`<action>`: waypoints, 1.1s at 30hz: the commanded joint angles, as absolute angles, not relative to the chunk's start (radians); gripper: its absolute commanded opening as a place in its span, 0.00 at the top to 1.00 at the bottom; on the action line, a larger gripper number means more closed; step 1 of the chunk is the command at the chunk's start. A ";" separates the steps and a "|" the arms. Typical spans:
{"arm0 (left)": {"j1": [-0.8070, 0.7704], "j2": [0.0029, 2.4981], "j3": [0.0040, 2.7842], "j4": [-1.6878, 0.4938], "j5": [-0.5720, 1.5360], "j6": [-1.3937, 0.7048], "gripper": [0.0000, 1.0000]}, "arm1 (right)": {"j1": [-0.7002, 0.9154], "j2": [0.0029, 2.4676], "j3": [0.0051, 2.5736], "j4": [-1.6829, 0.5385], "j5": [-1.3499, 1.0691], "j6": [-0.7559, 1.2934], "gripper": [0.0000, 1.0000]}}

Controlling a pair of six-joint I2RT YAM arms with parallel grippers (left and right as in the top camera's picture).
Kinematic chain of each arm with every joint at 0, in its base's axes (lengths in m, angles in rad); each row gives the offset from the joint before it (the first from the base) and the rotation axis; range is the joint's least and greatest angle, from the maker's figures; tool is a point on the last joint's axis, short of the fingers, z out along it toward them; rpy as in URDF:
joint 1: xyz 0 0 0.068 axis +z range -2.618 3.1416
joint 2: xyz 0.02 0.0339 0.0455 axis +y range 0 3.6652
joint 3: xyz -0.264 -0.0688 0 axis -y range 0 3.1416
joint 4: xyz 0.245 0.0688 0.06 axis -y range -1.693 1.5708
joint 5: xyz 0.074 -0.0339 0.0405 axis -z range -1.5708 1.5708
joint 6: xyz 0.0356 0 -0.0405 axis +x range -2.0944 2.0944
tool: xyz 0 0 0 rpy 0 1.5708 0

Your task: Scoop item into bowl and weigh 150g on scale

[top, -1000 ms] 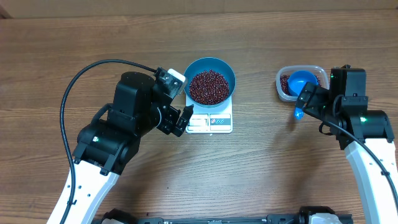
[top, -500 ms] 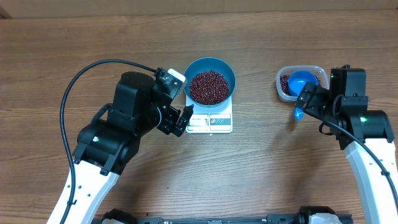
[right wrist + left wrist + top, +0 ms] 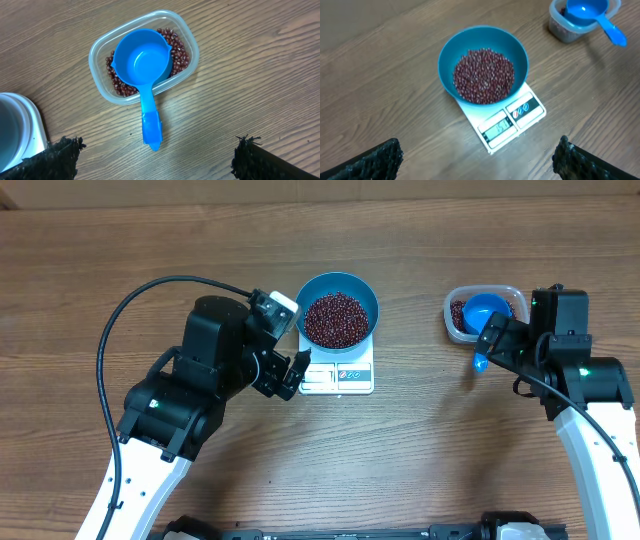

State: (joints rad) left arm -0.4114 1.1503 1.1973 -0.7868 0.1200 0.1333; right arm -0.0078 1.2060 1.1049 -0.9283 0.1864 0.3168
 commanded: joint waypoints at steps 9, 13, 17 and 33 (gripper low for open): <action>-0.367 1.061 1.192 -1.047 0.132 0.126 0.01 | -0.012 1.191 1.114 -0.926 0.182 0.306 0.00; -0.318 0.984 1.085 -1.027 0.138 0.088 0.00 | -0.012 1.191 1.114 -0.926 0.182 0.305 0.00; -0.279 0.878 0.894 -0.911 0.171 0.089 0.00 | -0.012 1.191 1.114 -0.926 0.182 0.306 0.00; -0.256 0.275 0.365 -0.463 0.207 0.090 0.00 | -0.012 1.192 1.114 -0.926 0.182 0.306 0.00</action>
